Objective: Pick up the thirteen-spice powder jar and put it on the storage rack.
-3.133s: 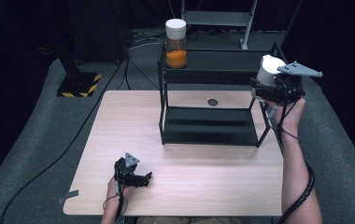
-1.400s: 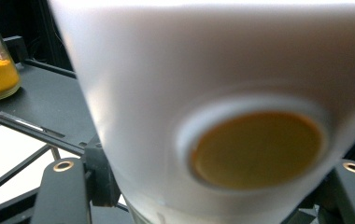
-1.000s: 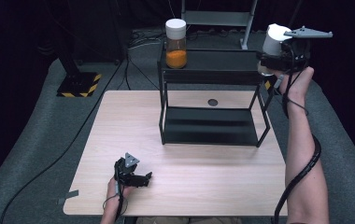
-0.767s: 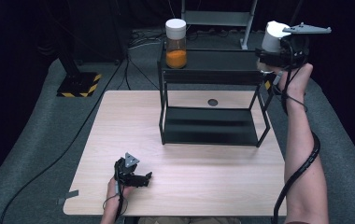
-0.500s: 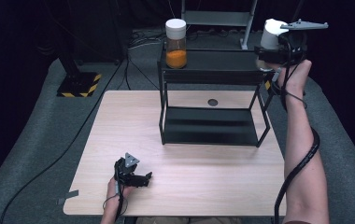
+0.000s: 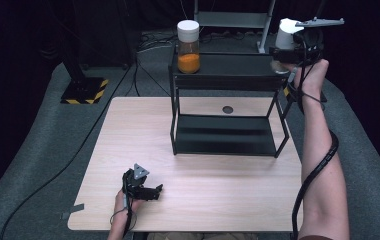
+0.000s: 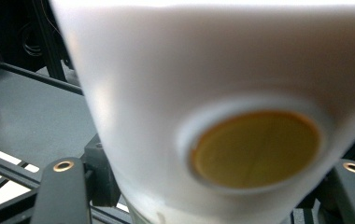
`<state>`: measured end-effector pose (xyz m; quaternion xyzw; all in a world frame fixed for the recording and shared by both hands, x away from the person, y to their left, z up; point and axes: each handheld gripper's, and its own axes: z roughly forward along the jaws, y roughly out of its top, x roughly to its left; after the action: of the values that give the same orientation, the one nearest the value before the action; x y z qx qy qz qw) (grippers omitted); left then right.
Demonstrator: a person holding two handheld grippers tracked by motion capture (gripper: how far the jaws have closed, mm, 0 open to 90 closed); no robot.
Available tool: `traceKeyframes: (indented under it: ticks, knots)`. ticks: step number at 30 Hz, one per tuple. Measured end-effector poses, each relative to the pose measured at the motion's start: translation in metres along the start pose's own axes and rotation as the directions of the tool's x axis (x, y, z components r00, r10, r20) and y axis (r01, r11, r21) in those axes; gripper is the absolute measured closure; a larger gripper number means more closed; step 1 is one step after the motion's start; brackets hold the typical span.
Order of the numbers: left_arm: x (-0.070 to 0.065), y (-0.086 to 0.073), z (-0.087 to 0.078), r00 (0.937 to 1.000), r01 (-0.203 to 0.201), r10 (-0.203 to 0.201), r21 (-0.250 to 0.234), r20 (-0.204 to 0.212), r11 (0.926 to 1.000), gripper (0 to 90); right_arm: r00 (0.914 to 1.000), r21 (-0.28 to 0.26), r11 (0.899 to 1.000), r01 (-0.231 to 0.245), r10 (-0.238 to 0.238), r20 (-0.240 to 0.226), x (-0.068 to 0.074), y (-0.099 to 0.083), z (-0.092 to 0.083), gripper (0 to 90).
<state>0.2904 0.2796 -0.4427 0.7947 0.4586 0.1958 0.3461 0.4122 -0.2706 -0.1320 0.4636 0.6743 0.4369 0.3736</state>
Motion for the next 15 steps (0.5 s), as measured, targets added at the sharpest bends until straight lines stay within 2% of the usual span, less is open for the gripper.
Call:
traceKeyframes:
  ticks: [7, 15]
  knots:
    - [0.0, 0.0, 0.0, 1.0, 0.0, 0.0, 0.0, -0.001, 1.0, 3.3, 0.9999, 0.018, 1.0, -0.016, 0.016, -0.005, -0.002, 0.002, 0.008, 30.0]
    - [0.0, 0.0, 0.0, 1.0, 0.0, 0.0, 0.0, 0.0, 1.0, 3.3, 1.0, 0.036, 0.999, -0.006, 0.006, -0.003, 0.0, 0.003, 0.016, 30.0]
